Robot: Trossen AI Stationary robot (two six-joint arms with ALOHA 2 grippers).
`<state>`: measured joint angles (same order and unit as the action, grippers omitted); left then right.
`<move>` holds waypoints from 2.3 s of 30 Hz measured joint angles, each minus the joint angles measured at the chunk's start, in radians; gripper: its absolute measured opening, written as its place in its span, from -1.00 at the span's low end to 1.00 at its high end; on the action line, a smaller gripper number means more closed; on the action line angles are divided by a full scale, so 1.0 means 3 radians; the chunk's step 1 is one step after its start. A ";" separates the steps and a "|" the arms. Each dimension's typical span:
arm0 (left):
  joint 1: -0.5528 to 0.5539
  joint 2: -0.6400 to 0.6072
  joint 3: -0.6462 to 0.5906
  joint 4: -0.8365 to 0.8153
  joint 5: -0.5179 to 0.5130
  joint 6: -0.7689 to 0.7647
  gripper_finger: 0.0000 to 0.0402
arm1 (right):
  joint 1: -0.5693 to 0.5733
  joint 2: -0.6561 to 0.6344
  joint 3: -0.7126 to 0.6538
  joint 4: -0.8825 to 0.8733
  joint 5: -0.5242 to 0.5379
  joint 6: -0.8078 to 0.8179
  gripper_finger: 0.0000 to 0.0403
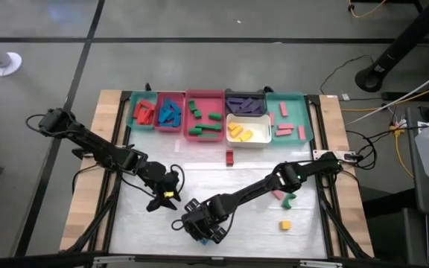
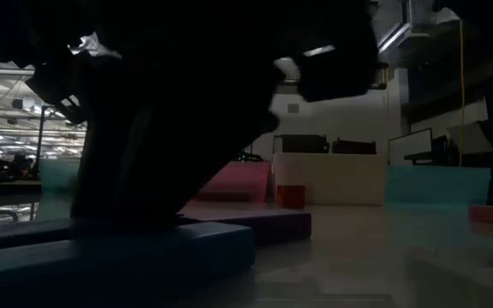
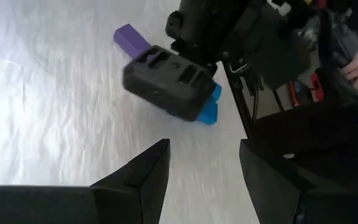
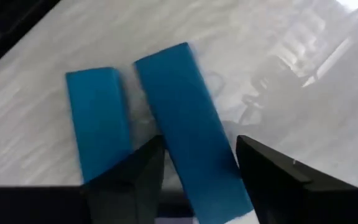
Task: Sort blocks
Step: Put the blue block into the left pink bin
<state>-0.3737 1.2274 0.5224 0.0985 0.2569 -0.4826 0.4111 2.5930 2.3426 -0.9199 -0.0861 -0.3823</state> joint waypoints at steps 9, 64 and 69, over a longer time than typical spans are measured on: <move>0.0005 -0.0210 0.0000 -0.0028 0.0003 -0.0623 -0.09 | -0.0182 -0.0015 0.0000 0.0041 -0.0064 0.0473 -0.39; 0.1039 -0.1764 0.0003 -0.1514 -0.0960 -0.1706 -0.35 | -0.0837 -0.0806 -0.0004 0.0387 0.1545 0.0722 -0.32; 0.1040 -0.1726 0.0001 -0.1352 -0.0966 -0.1620 -0.72 | -0.0834 -0.0806 -0.0004 0.0395 0.1591 0.0697 -0.31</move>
<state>-0.0616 0.7097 0.5228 -0.3071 -0.0329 -0.9687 0.1610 2.3512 2.3413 -0.8015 0.3912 -0.1732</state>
